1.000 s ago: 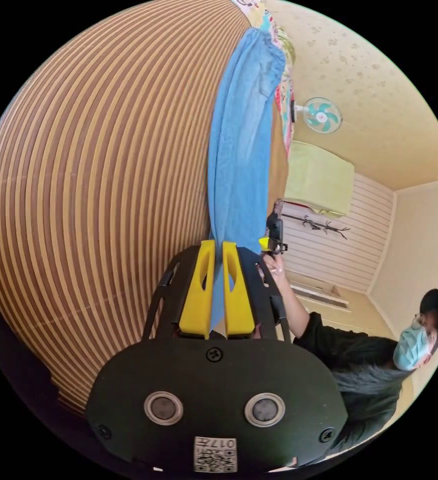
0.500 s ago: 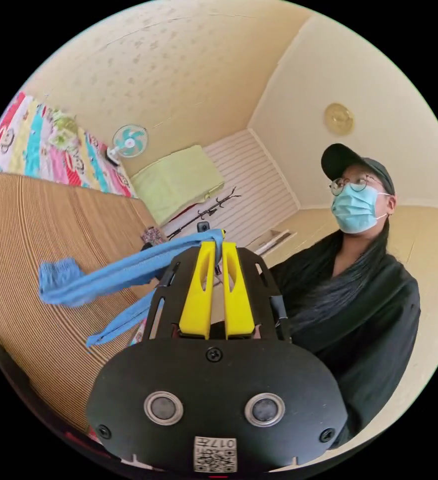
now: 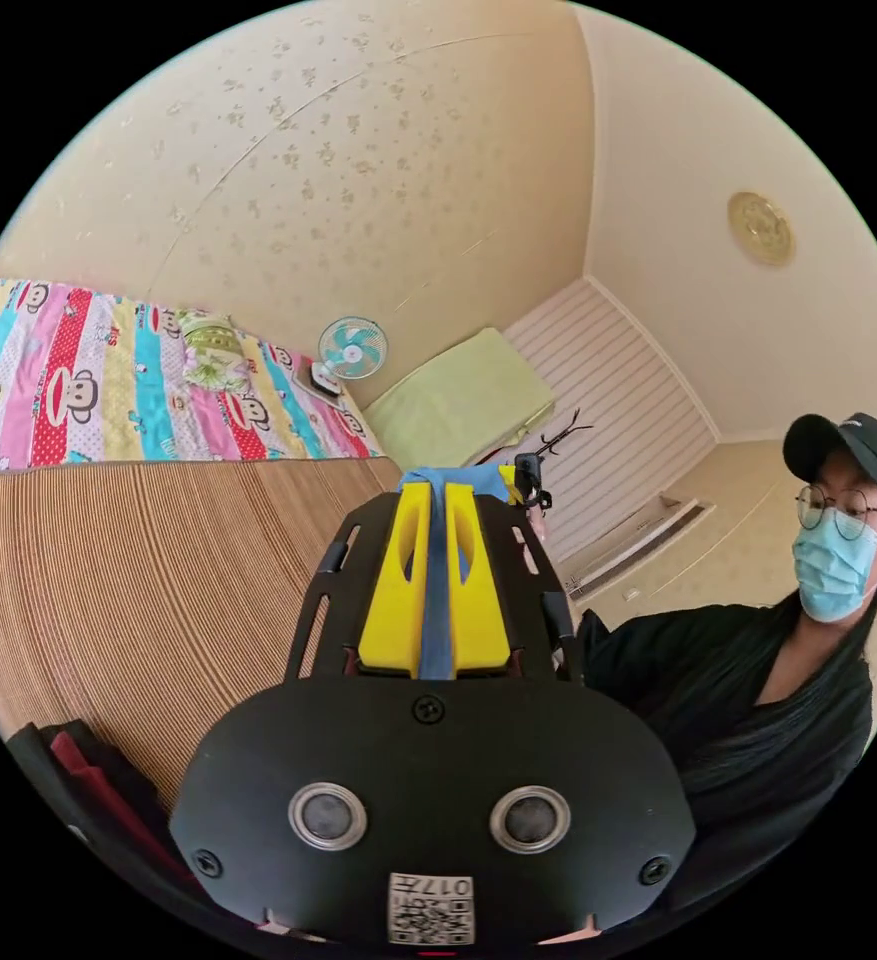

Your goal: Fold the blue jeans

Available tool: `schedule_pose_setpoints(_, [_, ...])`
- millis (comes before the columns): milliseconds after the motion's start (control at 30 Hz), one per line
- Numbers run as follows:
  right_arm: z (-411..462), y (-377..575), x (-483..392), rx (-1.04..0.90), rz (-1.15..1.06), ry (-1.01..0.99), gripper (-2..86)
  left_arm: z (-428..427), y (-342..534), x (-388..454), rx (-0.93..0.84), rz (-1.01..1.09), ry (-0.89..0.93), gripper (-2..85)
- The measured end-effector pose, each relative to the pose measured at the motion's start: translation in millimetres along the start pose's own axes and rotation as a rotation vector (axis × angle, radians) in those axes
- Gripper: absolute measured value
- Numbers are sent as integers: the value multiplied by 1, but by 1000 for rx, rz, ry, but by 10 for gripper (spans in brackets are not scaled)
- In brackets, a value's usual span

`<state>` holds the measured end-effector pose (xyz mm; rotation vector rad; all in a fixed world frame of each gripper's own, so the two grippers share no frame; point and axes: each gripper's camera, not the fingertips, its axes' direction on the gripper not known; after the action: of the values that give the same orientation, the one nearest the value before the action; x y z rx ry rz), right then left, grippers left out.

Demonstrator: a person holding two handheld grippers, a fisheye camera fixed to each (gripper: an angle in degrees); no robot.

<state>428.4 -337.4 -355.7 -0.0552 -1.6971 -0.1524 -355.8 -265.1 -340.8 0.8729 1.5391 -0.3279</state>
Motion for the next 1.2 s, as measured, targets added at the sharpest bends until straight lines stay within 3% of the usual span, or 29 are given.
schedule_pose_setpoints(167, [42, 37, 84, -83, 110, 48, 21, 40, 35, -77, -114, -123, -144, 34])
schedule_pose_setpoints(300, [82, 147, 182, -258, 380, 159, 30, 92, 141, -143, -357, -322, -260, 48])
schedule_pose_setpoints(400, [90, 244, 251, -392, 655, 249, 50, 124, 237, -186, -519, -550, -170, 71])
schedule_pose_setpoints(500, [79, 300, 291, -378, 859, 215, 99, 126, 298, -214, -523, -745, -118, 110])
schedule_pose_setpoints(600, [69, 306, 316, -274, 884, 200, 132, 119, 308, -235, -429, -786, -137, 130])
schedule_pose_setpoints(767, [92, 273, 369, -154, 832, 108, 149, 130, 273, -273, -322, -676, -184, 140])
schedule_pose_setpoints(867, [130, 265, 394, -223, 833, 92, 127, 164, 266, -302, -401, -685, -93, 137])
schedule_pose_setpoints(900, [137, 270, 396, -198, 846, 79, 114, 181, 272, -308, -464, -719, -67, 119])
schedule_pose_setpoints(1033, [131, 299, 391, -35, 934, -149, 93, 175, 303, -310, -438, -885, 4, 100])
schedule_pose_setpoints(1100, [132, 313, 364, -4, 934, -303, 82, 175, 323, -298, -543, -892, 87, 96])
schedule_pose_setpoints(1200, [139, 310, 303, -62, 867, -335, 72, 151, 346, -254, -580, -828, 190, 91])
